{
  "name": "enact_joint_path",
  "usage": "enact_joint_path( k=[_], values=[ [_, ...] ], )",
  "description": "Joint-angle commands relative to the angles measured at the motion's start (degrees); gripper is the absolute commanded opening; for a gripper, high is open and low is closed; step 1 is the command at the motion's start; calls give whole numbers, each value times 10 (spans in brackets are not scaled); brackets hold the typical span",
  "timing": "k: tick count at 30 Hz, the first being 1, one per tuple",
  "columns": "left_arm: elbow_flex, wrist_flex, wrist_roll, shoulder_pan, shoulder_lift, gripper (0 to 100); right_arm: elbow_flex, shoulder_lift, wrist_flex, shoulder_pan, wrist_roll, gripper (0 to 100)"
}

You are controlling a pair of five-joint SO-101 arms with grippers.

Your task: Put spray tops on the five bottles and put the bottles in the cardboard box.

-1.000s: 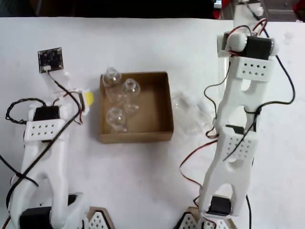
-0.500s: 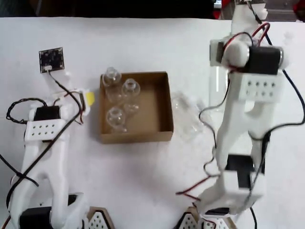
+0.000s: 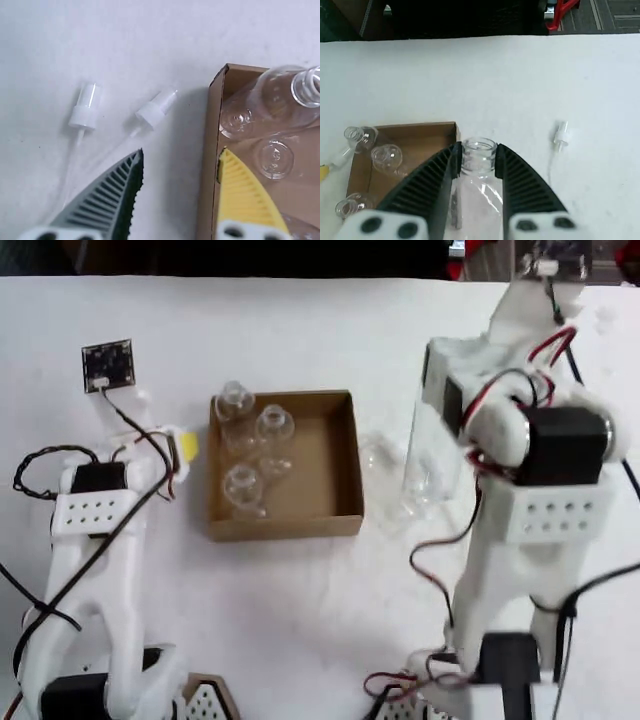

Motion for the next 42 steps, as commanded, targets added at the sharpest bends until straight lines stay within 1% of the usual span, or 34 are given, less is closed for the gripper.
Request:
enact_joint_path(
  k=[1, 4, 8, 10, 16, 18, 20, 25, 30, 33, 37, 42],
  values=[
    [-1, -16, 7, 11, -6, 225, 69, -94, 6, -30, -5, 29],
    [-1, -16, 7, 11, -6, 225, 153, -167, -36, -45, -2, 29],
    [-1, -16, 7, 11, -6, 225, 311, -254, -160, -47, -2, 29],
    [-1, -16, 7, 11, -6, 225, 411, -290, -251, -50, -2, 29],
    [-1, -16, 7, 10, -6, 225, 702, -366, -608, -51, -5, 29],
    [-1, -16, 7, 9, -6, 225, 771, -378, -714, -67, -2, 29],
    [-1, -16, 7, 9, -6, 225, 818, -378, -791, -84, -2, 29],
    [-1, -16, 7, 9, -6, 225, 867, -378, -903, -138, -2, 29],
    [-1, -16, 7, 8, -6, 225, 870, -346, -1002, -164, -1, 29],
    [0, -16, 7, 8, -5, 225, 868, -276, -1069, -162, -1, 29],
    [0, -16, 7, 8, -4, 225, 868, -181, -1164, -140, 0, 29],
    [0, -16, 7, 9, -4, 225, 868, -95, -1239, -136, 0, 29]
  ],
)
